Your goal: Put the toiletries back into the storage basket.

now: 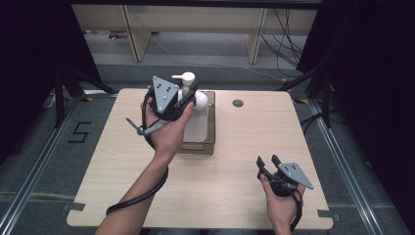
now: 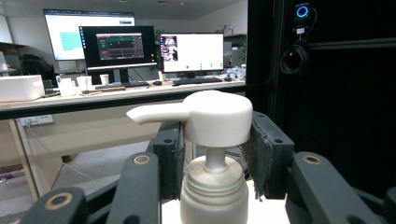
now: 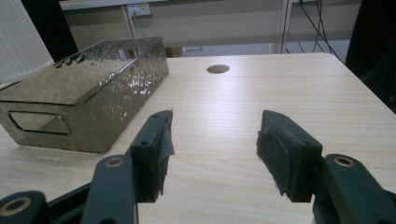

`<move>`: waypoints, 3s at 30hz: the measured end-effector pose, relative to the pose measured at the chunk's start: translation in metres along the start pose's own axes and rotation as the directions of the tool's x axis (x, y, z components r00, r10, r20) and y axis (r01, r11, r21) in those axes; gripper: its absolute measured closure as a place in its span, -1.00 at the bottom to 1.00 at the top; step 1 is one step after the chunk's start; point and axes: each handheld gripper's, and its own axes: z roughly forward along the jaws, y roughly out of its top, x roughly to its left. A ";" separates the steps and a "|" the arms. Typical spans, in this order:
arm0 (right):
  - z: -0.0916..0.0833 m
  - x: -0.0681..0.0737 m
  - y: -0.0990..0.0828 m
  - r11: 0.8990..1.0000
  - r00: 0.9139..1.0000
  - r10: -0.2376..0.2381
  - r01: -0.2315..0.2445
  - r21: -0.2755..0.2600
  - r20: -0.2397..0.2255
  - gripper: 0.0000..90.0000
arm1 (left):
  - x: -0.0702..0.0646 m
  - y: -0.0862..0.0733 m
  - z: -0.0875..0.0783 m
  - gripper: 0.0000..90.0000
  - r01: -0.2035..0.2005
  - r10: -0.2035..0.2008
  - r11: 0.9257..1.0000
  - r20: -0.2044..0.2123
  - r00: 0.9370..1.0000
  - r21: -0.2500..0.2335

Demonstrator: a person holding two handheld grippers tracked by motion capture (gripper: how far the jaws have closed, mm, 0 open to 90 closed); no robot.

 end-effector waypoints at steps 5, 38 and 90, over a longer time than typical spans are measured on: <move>0.001 0.000 0.000 1.000 1.000 0.001 -0.001 -0.010 -0.009 0.00 | 0.003 -0.002 0.005 0.32 -0.003 0.003 1.000 -0.007 1.000 0.002; 0.001 0.000 -0.002 1.000 1.000 -0.019 0.019 0.008 0.001 0.00 | 0.018 -0.021 0.029 0.32 -0.012 0.012 1.000 -0.015 1.000 0.013; 0.003 0.003 -0.005 1.000 1.000 -0.002 0.002 0.008 -0.024 -0.01 | 0.016 -0.059 0.013 0.32 -0.003 0.005 0.996 -0.026 1.000 0.086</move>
